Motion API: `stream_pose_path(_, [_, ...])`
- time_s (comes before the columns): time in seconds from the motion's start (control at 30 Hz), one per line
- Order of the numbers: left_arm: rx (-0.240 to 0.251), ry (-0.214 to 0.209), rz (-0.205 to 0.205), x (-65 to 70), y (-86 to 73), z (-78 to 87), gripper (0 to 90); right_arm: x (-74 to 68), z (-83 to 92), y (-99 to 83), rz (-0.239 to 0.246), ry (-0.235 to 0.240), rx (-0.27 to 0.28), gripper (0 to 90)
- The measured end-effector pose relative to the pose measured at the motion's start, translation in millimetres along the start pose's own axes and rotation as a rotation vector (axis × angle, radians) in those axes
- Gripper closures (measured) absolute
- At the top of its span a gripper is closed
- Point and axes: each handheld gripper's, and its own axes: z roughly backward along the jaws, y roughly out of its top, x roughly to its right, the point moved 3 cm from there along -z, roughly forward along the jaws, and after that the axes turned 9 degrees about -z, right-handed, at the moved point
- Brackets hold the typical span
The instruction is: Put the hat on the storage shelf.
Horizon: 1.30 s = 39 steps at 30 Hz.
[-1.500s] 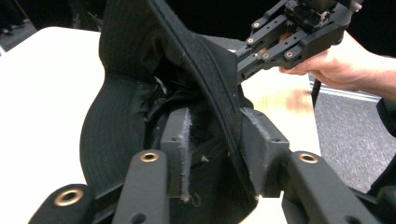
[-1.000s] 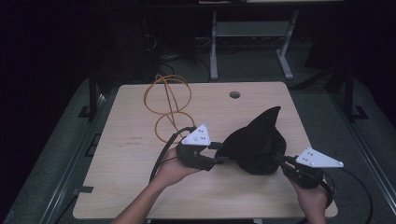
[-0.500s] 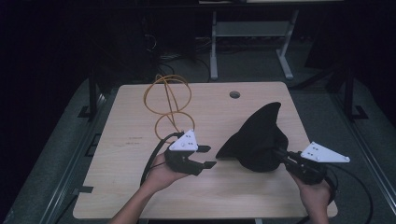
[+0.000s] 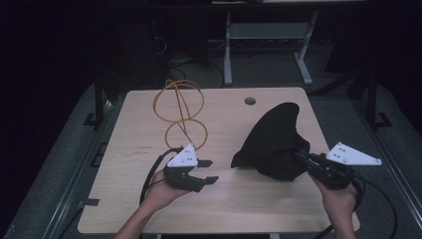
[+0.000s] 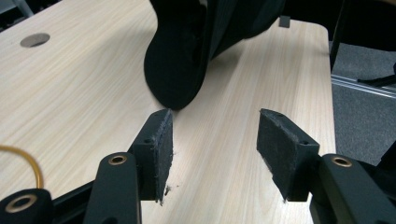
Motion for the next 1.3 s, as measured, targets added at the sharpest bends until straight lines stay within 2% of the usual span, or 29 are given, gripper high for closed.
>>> stream_pose_path(0.23, [-0.013,0.005,0.019,1.4,-15.1,1.6,43.7,-0.3,3.5,12.1,-0.004,0.01,0.022,85.5])
stream_pose_path(0.43, [0.004,0.016,0.045,3.0,-29.3,2.5,42.4,-3.1,4.1,23.5,0.0,0.016,0.03,85.5])
stream_pose_path(0.5, [-0.004,0.019,0.046,3.3,-33.2,2.8,42.1,-3.4,3.9,25.3,0.003,0.017,0.03,85.5])
stream_pose_path(0.67, [0.007,0.032,0.052,2.6,-35.3,5.7,39.9,-6.6,1.7,34.6,0.008,0.029,0.036,85.6])
stream_pose_path(0.8, [0.015,0.044,0.036,3.2,-36.8,8.0,38.3,-11.5,1.0,46.1,0.003,0.047,0.041,85.5])
stream_pose_path(1.0, [-0.001,0.059,0.035,3.9,-40.8,8.9,35.5,-14.5,-1.4,56.6,-0.003,0.07,0.02,85.5])
stream_pose_path(1.1, [0.011,0.062,0.037,4.1,-41.4,9.2,35.3,-16.2,-2.3,60.7,0.001,0.08,0.021,85.5])
stream_pose_path(1.3, [0.003,0.071,0.017,5.1,-42.6,7.5,34.6,-18.8,-6.3,70.2,0.005,0.095,0.016,85.5])
